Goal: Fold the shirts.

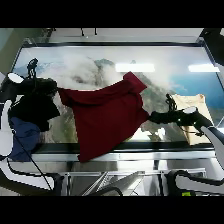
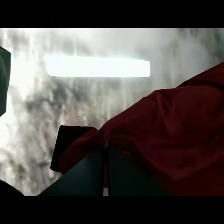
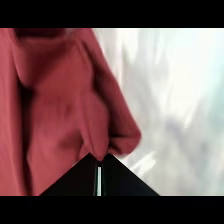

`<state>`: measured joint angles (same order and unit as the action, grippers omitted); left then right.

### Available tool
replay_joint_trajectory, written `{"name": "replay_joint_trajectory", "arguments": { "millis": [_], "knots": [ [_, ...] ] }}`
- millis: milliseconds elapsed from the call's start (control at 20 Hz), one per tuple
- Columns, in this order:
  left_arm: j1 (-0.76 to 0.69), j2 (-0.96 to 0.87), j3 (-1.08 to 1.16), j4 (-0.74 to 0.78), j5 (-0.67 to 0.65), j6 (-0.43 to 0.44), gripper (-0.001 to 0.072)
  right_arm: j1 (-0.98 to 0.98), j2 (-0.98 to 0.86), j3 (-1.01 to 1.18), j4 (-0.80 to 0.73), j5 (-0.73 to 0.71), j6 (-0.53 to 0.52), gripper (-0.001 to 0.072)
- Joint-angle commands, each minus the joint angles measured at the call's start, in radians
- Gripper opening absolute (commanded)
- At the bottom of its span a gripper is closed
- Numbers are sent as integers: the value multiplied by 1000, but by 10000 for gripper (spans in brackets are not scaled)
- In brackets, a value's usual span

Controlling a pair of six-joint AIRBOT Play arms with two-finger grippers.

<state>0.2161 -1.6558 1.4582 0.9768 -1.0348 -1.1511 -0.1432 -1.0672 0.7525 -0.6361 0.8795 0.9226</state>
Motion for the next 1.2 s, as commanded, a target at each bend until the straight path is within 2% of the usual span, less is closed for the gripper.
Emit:
{"name": "replay_joint_trajectory", "arguments": {
  "millis": [0,100,200,300,400,450,500,550,600,650,950,1100,1150],
  "knots": [
    [40,0,1,1,-94,-2,11,-1,-107,237,-46,-66,-2,17],
    [66,0,-3,2,-212,-5,10,0,-256,489,-42,-52,11,17],
    [88,21,-68,0,-305,-40,10,5,-416,766,-42,6,80,17],
    [89,72,-204,0,-312,-47,10,20,-550,991,-38,69,117,17],
    [76,137,-358,1,-258,-45,10,35,-643,1126,-32,130,163,22],
    [66,166,-417,1,-219,-35,11,39,-663,1151,-30,169,179,171],
    [63,188,-452,1,-190,-19,14,39,-666,1151,-31,196,186,273],
    [63,204,-465,2,-169,3,31,29,-663,1151,-34,228,187,265],
    [63,219,-459,2,-158,29,432,14,-657,1151,-34,261,193,265],
    [63,227,-438,3,-151,27,696,-8,-643,1151,-34,306,195,266],
    [-15,237,-237,53,-263,39,700,-126,-568,1072,-86,559,323,244],
    [-128,237,-199,66,-289,81,699,-136,-460,869,-179,589,341,243],
    [-171,237,-186,111,-278,85,700,-136,-411,778,-196,576,338,243]
  ]
}}
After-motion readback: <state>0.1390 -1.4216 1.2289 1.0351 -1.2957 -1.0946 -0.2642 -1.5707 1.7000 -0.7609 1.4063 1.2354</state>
